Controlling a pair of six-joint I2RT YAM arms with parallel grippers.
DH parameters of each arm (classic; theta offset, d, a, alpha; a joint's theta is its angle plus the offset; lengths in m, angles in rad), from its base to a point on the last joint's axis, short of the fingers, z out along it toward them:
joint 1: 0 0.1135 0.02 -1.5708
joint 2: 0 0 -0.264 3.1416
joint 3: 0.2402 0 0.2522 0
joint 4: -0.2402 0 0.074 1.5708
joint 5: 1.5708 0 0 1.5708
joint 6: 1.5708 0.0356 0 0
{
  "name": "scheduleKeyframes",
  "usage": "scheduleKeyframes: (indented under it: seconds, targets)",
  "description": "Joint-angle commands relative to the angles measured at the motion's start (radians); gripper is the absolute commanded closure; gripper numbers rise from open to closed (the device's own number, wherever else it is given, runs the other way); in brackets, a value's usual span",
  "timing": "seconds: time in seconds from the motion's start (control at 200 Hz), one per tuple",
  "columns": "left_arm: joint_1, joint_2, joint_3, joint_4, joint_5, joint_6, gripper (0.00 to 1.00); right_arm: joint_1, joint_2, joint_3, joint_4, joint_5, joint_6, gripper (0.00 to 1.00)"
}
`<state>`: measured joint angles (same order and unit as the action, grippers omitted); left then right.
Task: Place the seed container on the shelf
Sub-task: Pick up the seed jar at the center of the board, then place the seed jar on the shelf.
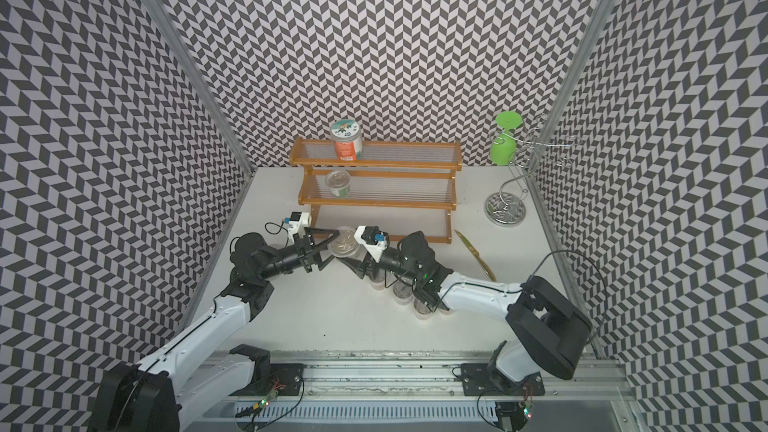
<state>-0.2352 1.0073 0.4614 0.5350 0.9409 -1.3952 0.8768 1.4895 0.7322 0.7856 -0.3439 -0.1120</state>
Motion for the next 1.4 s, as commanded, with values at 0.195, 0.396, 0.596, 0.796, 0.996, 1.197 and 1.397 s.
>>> scheduleKeyframes:
  seconds: [0.195, 0.396, 0.596, 0.796, 0.996, 1.197, 1.397]
  targets:
    - [0.011, 0.017, 0.067, -0.108, -0.001, 0.106, 0.04, 0.001, -0.017, -0.012, 0.079, 0.098, 0.025, 0.26]
    - [0.039, 0.015, 0.083, -0.221, -0.025, 0.194, 0.01, -0.029, 0.001, -0.028, 0.137, 0.170, 0.070, 0.24]
    - [0.115, -0.019, 0.154, -0.474, -0.130, 0.395, 0.00, -0.092, 0.055, -0.029, 0.219, 0.211, 0.112, 0.24]
    - [0.147, -0.026, 0.188, -0.561, -0.205, 0.521, 0.00, -0.167, 0.139, -0.011, 0.320, 0.226, 0.133, 0.24]
    - [0.149, -0.019, 0.215, -0.578, -0.228, 0.594, 0.00, -0.233, 0.228, 0.044, 0.364, 0.236, 0.143, 0.23]
    - [0.148, -0.015, 0.212, -0.578, -0.226, 0.612, 0.00, -0.265, 0.301, 0.125, 0.347, 0.224, 0.111, 0.21]
    - [0.148, -0.005, 0.202, -0.566, -0.219, 0.615, 0.01, -0.287, 0.380, 0.215, 0.337, 0.215, 0.096, 0.23]
